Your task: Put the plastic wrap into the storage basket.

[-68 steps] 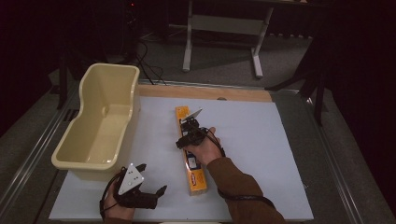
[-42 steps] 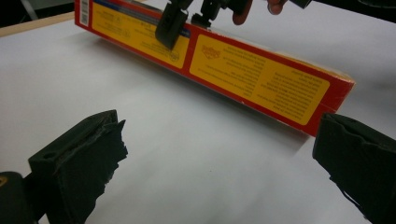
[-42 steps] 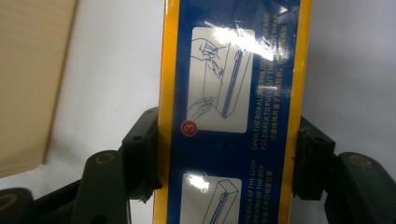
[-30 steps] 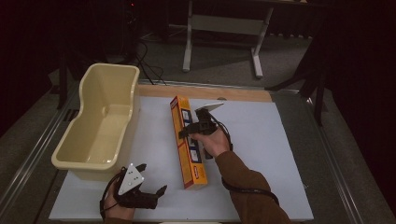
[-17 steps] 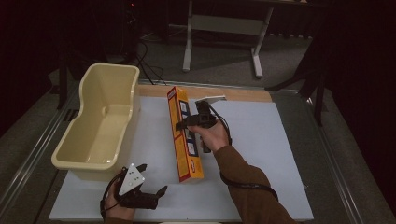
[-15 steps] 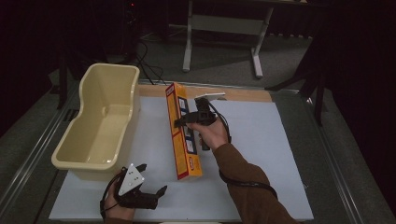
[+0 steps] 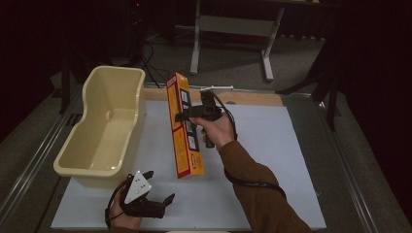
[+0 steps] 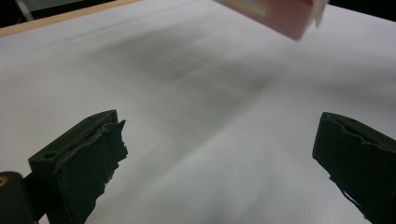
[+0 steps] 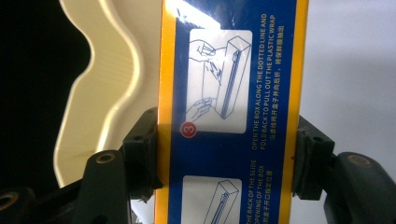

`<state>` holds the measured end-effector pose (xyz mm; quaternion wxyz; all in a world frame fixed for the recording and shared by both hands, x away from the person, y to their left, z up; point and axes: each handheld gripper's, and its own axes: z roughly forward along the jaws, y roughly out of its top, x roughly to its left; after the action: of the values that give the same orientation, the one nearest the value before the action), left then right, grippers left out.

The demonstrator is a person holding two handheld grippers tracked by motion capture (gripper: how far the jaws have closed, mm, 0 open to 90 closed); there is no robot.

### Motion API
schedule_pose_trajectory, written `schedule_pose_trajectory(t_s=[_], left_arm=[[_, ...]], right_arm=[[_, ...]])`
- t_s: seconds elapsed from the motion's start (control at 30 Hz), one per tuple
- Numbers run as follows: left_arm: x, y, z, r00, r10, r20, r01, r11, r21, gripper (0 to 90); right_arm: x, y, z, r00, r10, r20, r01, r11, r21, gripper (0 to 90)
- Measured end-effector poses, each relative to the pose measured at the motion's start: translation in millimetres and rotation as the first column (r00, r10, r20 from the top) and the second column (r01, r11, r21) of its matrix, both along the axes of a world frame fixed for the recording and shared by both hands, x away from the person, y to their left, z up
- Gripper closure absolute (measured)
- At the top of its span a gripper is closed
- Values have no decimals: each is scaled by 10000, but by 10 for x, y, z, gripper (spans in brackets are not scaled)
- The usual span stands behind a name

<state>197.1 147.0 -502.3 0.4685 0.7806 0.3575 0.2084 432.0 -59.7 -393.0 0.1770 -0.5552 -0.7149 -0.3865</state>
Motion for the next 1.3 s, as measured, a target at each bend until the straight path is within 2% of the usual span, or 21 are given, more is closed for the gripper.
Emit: schedule_pose_trajectory(t_s=[0.17,0.33,0.47,0.7,0.77,0.97,1.3], left_arm=[[6,-7,-3,10000,3,7,-3,10000,23,17],[5,-11,-2,10000,-24,32,24,10000,23,18],[2,-17,-2,10000,-25,37,25,10000,18,18],[0,-22,-3,10000,-13,37,13,10000,-11,18],[3,-23,-4,10000,-34,45,34,10000,-2,18],[5,-47,-8,9999,-105,52,105,9999,10,18],[1,-64,-10,9999,-148,66,148,9999,4,18]], right_arm=[[10,54,119,9999,24,169,-30,9994,336,388],[27,95,175,10000,77,40,-80,9974,712,389],[33,126,217,9999,98,106,-108,9956,928,388],[26,184,251,9997,145,172,-162,9946,1025,388],[12,201,268,9998,99,178,-121,9920,1257,388],[-2,267,309,9997,84,220,-117,9877,1562,388],[5,414,363,9996,127,250,-169,9839,1779,388]])
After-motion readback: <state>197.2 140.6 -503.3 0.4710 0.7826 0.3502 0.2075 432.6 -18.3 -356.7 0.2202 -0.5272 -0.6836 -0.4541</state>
